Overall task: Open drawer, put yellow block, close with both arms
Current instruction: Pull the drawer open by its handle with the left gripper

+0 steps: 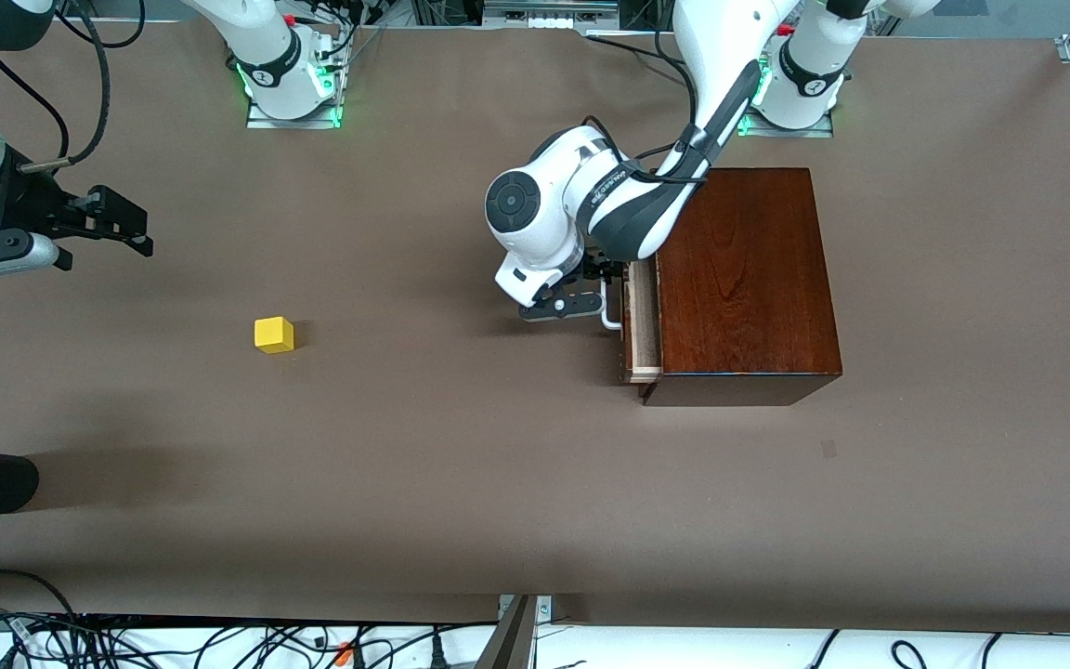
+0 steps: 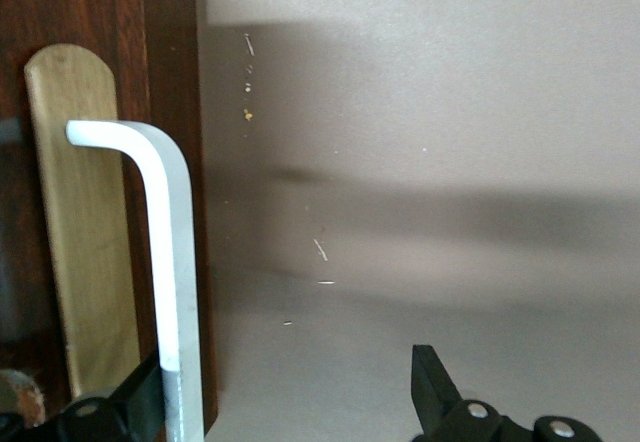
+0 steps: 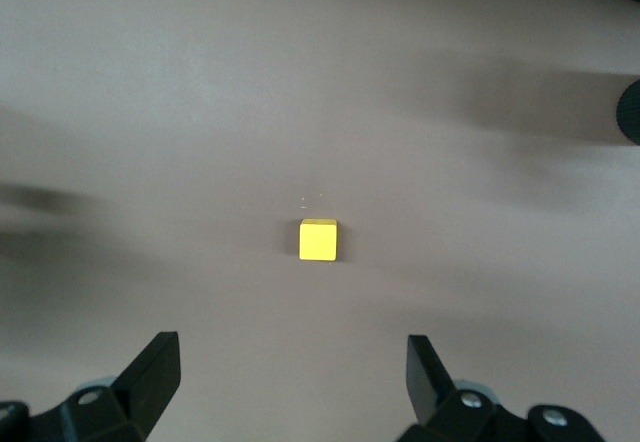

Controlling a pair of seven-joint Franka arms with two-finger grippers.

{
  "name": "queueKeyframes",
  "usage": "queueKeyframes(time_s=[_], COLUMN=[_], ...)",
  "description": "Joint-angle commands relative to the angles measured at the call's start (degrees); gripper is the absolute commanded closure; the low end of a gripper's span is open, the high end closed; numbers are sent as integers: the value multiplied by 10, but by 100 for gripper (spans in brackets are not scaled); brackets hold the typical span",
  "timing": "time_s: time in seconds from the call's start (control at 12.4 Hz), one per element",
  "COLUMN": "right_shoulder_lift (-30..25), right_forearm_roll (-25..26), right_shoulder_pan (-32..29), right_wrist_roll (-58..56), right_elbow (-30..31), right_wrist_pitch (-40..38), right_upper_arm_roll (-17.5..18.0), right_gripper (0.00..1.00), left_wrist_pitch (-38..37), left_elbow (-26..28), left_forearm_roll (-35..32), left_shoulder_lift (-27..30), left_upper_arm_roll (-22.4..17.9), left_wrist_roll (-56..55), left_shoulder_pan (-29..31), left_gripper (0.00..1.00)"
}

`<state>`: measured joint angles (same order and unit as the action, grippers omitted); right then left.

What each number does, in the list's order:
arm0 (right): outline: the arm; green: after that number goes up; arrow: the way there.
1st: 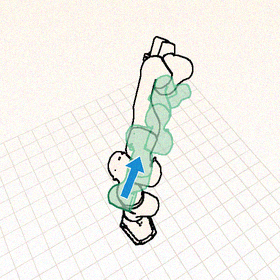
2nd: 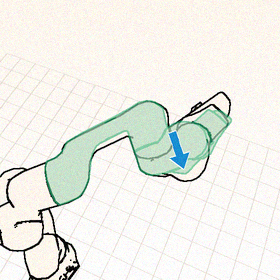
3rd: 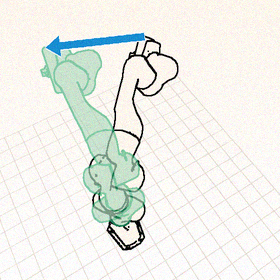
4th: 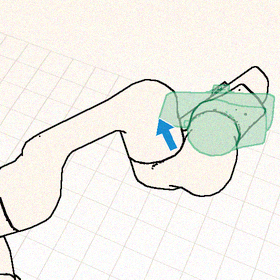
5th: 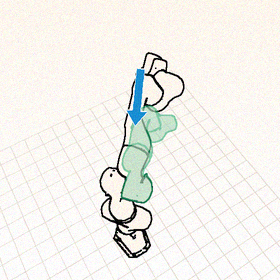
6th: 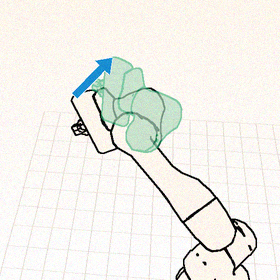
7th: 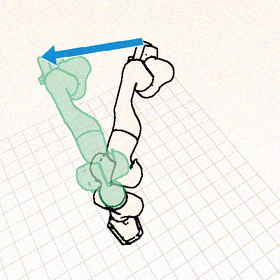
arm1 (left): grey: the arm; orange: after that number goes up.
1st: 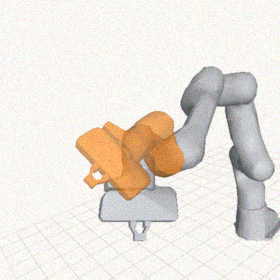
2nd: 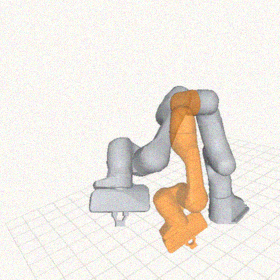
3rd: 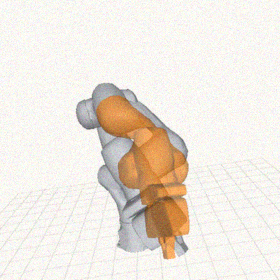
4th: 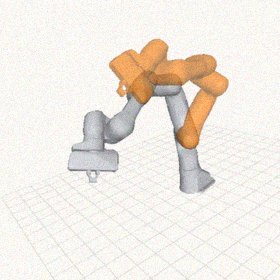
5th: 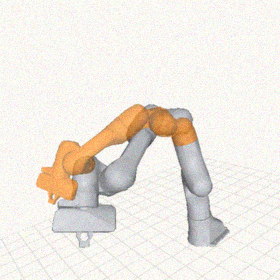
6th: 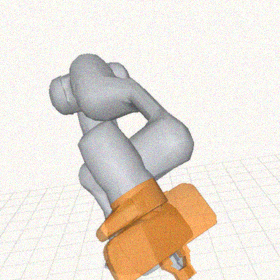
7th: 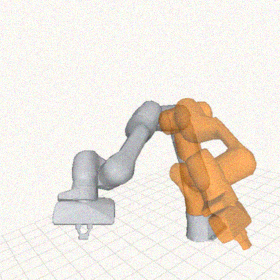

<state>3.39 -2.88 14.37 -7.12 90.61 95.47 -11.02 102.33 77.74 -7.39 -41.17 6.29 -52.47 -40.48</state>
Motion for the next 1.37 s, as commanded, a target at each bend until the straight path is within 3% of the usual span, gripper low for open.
queueKeyframes(time_s=[0.0,1.29], right_shoulder_lift=[-2,-2], right_forearm_roll=[7,8], right_shoulder_pan=[-3,-4], right_wrist_roll=[-7,-7], right_elbow=[-1,-2], right_wrist_pitch=[-2,2], right_upper_arm_roll=[1,0], right_gripper=[0,0], left_wrist_pitch=[51,89], left_elbow=[-8,-20], left_forearm_roll=[67,97], left_shoulder_lift=[-7,-11], left_upper_arm_roll=[20,19], left_wrist_roll=[-20,-39], left_shoulder_pan=[-22,-59], left_gripper=[0,0])
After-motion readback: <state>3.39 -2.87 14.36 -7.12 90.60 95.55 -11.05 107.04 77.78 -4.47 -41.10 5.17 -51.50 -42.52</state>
